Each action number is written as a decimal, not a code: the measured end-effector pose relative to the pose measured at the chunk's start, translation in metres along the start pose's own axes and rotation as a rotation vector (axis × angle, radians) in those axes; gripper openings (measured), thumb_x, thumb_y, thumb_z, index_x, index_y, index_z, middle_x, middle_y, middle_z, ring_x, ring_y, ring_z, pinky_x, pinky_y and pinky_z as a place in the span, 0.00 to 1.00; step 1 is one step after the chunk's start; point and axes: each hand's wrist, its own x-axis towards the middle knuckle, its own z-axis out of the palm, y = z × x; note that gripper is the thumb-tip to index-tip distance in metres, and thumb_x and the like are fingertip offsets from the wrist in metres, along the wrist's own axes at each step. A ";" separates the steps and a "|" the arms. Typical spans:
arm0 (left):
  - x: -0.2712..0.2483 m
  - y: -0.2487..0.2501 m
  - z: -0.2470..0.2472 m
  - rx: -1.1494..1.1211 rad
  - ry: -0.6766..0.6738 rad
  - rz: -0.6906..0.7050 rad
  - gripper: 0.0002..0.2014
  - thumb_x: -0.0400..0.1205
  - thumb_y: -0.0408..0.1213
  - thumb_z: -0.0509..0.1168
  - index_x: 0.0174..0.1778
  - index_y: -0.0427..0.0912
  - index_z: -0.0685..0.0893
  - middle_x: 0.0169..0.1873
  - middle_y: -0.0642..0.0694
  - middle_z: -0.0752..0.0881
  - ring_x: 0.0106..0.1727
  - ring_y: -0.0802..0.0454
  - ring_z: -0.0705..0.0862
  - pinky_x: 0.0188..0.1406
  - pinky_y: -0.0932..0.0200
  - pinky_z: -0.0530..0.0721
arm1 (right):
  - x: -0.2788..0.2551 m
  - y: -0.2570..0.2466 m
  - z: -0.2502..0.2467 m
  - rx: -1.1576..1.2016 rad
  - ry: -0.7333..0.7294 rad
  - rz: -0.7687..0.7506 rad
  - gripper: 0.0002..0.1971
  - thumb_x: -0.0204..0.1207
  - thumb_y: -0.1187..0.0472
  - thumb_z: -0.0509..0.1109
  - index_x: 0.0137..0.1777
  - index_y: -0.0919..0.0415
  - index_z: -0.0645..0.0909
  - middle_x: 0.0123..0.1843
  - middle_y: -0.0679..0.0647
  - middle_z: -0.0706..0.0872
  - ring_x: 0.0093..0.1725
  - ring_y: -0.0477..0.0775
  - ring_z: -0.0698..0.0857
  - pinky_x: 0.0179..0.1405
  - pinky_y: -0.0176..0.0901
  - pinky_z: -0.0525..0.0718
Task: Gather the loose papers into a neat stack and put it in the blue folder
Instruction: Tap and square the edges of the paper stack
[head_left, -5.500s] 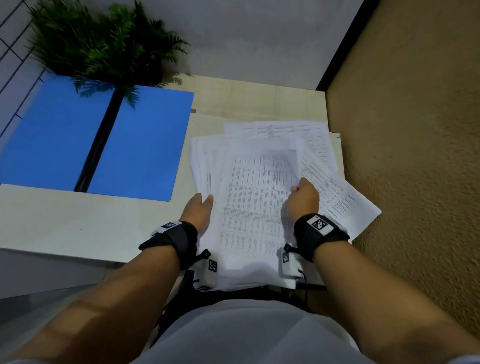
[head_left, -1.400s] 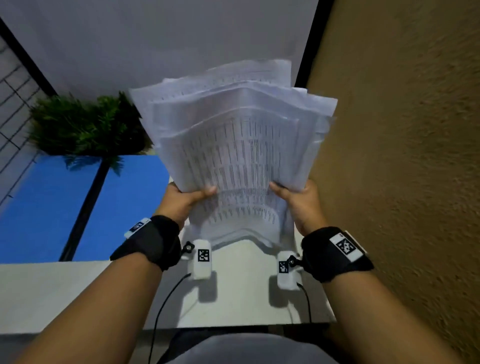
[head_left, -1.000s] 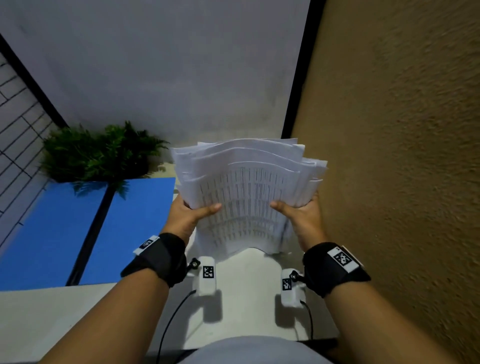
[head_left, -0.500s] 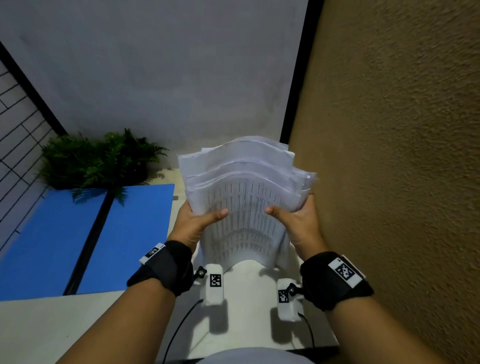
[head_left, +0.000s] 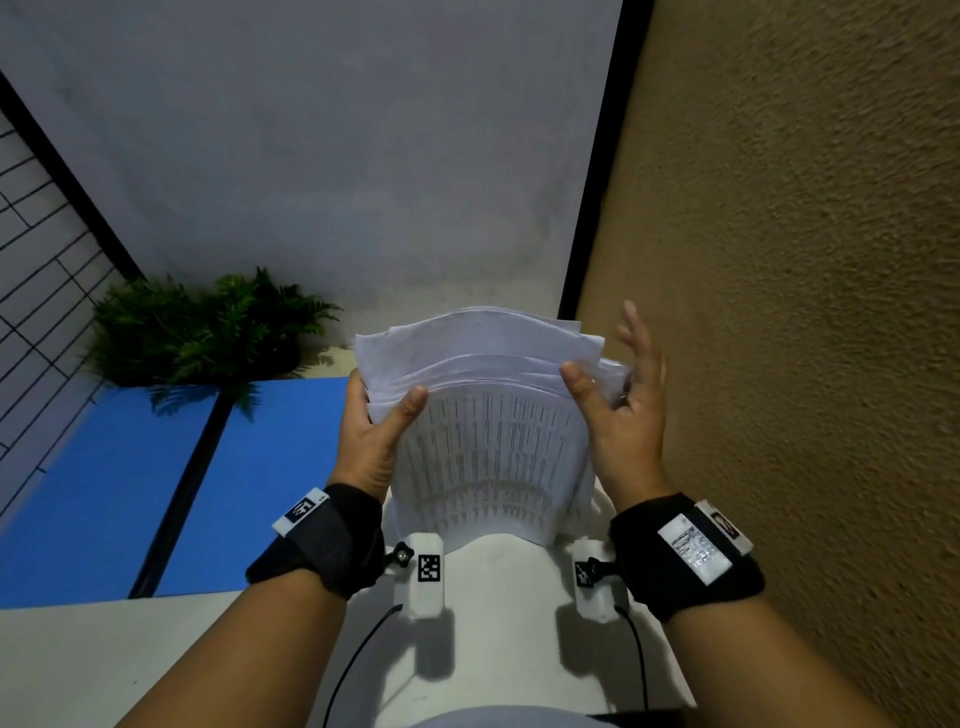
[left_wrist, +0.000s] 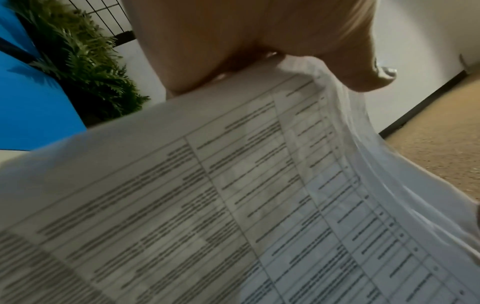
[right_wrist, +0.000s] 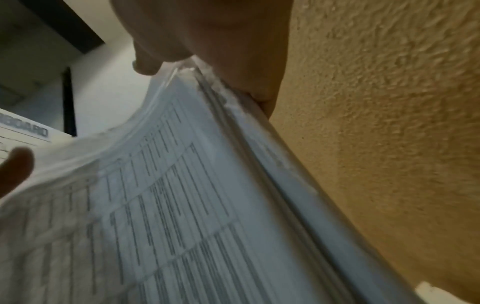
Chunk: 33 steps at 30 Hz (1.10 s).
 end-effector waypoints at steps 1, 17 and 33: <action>-0.001 0.001 0.002 0.005 -0.002 0.006 0.41 0.54 0.70 0.79 0.63 0.64 0.77 0.58 0.52 0.88 0.59 0.51 0.88 0.57 0.51 0.88 | 0.002 -0.002 0.002 -0.031 -0.012 -0.028 0.26 0.73 0.48 0.76 0.70 0.33 0.75 0.74 0.50 0.71 0.73 0.48 0.76 0.65 0.41 0.83; -0.004 0.015 0.009 0.038 0.064 0.034 0.44 0.62 0.78 0.69 0.66 0.51 0.78 0.67 0.36 0.82 0.64 0.37 0.84 0.66 0.33 0.83 | -0.013 -0.001 0.009 -0.237 0.018 -0.248 0.13 0.79 0.47 0.67 0.54 0.52 0.87 0.68 0.49 0.70 0.63 0.29 0.72 0.54 0.24 0.78; -0.001 0.023 0.019 0.114 0.251 0.069 0.04 0.82 0.37 0.67 0.50 0.48 0.85 0.48 0.52 0.86 0.47 0.61 0.85 0.46 0.62 0.83 | -0.025 0.001 0.010 -0.226 0.044 -0.111 0.16 0.78 0.46 0.68 0.63 0.49 0.83 0.67 0.43 0.67 0.62 0.28 0.74 0.49 0.27 0.84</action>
